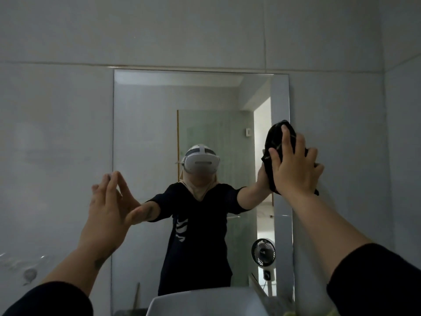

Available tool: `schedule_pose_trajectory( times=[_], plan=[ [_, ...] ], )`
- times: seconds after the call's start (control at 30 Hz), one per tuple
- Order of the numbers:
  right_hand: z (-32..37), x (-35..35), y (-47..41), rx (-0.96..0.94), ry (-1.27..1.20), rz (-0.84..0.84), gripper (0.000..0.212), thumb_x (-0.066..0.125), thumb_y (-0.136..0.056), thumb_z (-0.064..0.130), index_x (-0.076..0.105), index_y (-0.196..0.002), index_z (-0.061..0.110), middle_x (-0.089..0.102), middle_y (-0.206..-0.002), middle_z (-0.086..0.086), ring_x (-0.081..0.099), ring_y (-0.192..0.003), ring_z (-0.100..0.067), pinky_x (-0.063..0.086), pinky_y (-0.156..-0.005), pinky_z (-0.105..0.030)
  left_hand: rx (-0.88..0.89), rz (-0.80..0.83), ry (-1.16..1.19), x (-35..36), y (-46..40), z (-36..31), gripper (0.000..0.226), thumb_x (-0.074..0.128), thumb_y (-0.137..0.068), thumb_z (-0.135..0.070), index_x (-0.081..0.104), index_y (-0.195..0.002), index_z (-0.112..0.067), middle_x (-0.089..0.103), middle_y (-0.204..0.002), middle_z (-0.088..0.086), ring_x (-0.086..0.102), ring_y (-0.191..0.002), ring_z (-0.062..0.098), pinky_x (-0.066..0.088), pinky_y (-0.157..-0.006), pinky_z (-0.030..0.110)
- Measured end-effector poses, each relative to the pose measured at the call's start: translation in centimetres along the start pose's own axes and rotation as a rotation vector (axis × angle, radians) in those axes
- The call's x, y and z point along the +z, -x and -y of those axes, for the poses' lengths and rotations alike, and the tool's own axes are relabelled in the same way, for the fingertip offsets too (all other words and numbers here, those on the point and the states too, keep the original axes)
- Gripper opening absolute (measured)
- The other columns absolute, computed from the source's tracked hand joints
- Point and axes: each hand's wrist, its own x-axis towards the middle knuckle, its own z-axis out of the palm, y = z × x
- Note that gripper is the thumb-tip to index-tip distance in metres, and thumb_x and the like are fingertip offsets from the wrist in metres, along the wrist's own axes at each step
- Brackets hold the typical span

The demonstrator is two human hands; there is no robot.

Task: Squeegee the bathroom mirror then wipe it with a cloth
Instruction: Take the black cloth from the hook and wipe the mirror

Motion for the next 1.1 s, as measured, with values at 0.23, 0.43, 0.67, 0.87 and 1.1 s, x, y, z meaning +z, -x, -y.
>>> schedule_pose_trajectory(
  times=[0.23, 0.43, 0.67, 0.87, 1.1],
  plan=[
    [0.0, 1.8, 5.8, 0.015, -0.011, -0.054, 0.057, 0.043, -0.091, 0.046, 0.033, -0.144, 0.027, 0.048, -0.134, -0.012, 0.047, -0.087, -0.036, 0.040, -0.066, -0.043, 0.029, 0.015, -0.018, -0.2, 0.0, 0.1, 0.103, 0.065, -0.076, -0.058, 0.002, -0.150, -0.021, 0.005, -0.158, 0.011, 0.010, -0.144, 0.035, 0.023, -0.114, 0.052],
    [4.1, 2.0, 8.2, -0.024, -0.017, -0.053, 0.056, 0.043, -0.092, 0.046, 0.032, -0.145, 0.028, 0.049, -0.132, -0.010, 0.047, -0.087, -0.034, 0.040, -0.065, -0.043, -0.041, -0.053, 0.074, 0.2, -0.5, -0.3, 0.102, 0.049, -0.072, -0.067, -0.018, -0.145, -0.044, -0.004, -0.158, -0.012, 0.004, -0.147, 0.026, 0.019, -0.117, 0.052],
    [13.1, 1.6, 9.1, -0.204, -0.128, -0.028, 0.058, 0.041, -0.092, 0.048, 0.025, -0.145, 0.032, 0.044, -0.136, -0.008, 0.047, -0.095, -0.034, 0.040, -0.072, -0.048, -0.081, 0.017, 0.012, -0.7, 0.6, -1.0, 0.100, 0.064, -0.085, -0.044, -0.012, -0.149, -0.031, -0.012, -0.160, -0.007, -0.009, -0.147, 0.020, 0.017, -0.116, 0.047],
    [20.4, 1.4, 10.4, -0.418, -0.129, -0.015, 0.060, 0.040, -0.092, 0.049, 0.021, -0.146, 0.033, 0.040, -0.140, -0.006, 0.046, -0.105, -0.033, 0.041, -0.076, -0.048, -0.009, 0.024, 0.037, -1.3, 1.9, 0.1, 0.085, 0.050, -0.092, -0.047, -0.011, -0.150, -0.028, -0.011, -0.160, -0.008, -0.006, -0.147, 0.015, 0.015, -0.117, 0.043],
    [24.0, 2.2, 14.8, -0.688, -0.135, 0.029, 0.062, 0.046, -0.092, 0.047, 0.019, -0.146, 0.033, 0.035, -0.141, -0.007, 0.046, -0.105, -0.036, 0.041, -0.080, -0.053, -0.080, 0.006, 0.029, -2.1, 5.4, 2.5, 0.075, 0.042, -0.096, -0.023, -0.010, -0.150, -0.020, -0.004, -0.161, -0.003, -0.003, -0.147, 0.013, 0.007, -0.118, 0.032]
  ],
)
